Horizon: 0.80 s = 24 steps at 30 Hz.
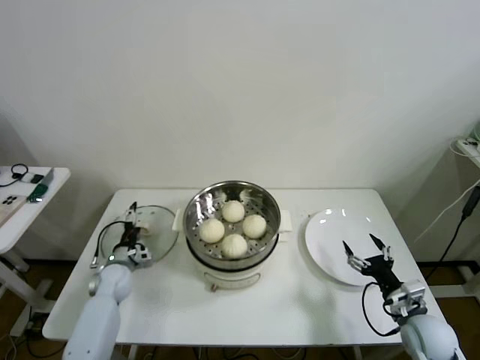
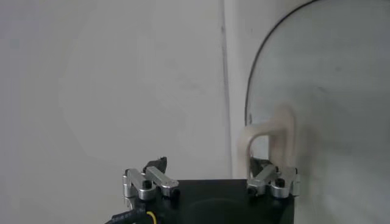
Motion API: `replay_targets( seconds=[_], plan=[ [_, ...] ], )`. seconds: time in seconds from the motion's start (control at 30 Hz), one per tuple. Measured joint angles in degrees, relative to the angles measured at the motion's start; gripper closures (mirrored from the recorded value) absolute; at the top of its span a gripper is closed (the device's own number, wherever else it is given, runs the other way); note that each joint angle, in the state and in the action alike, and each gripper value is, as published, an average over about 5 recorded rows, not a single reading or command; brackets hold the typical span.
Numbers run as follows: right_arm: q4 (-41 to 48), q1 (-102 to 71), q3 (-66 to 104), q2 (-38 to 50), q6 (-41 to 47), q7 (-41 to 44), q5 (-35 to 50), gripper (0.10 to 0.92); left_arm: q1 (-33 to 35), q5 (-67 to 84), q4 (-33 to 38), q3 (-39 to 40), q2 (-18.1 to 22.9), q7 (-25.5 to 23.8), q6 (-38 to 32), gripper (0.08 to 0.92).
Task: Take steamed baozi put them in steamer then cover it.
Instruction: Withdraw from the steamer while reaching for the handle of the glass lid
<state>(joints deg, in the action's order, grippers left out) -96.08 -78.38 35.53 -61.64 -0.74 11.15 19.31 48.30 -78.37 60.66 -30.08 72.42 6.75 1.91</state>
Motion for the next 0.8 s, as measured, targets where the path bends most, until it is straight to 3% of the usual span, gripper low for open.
replay_targets(
  seconds=[0.8],
  plan=[
    [1.9, 2.2, -0.8, -1.1, -0.7, 0.3, -1.8, 0.203, 2.0, 2.2, 1.4, 0.3, -0.9, 0.8, 0.2, 0.834]
  ],
)
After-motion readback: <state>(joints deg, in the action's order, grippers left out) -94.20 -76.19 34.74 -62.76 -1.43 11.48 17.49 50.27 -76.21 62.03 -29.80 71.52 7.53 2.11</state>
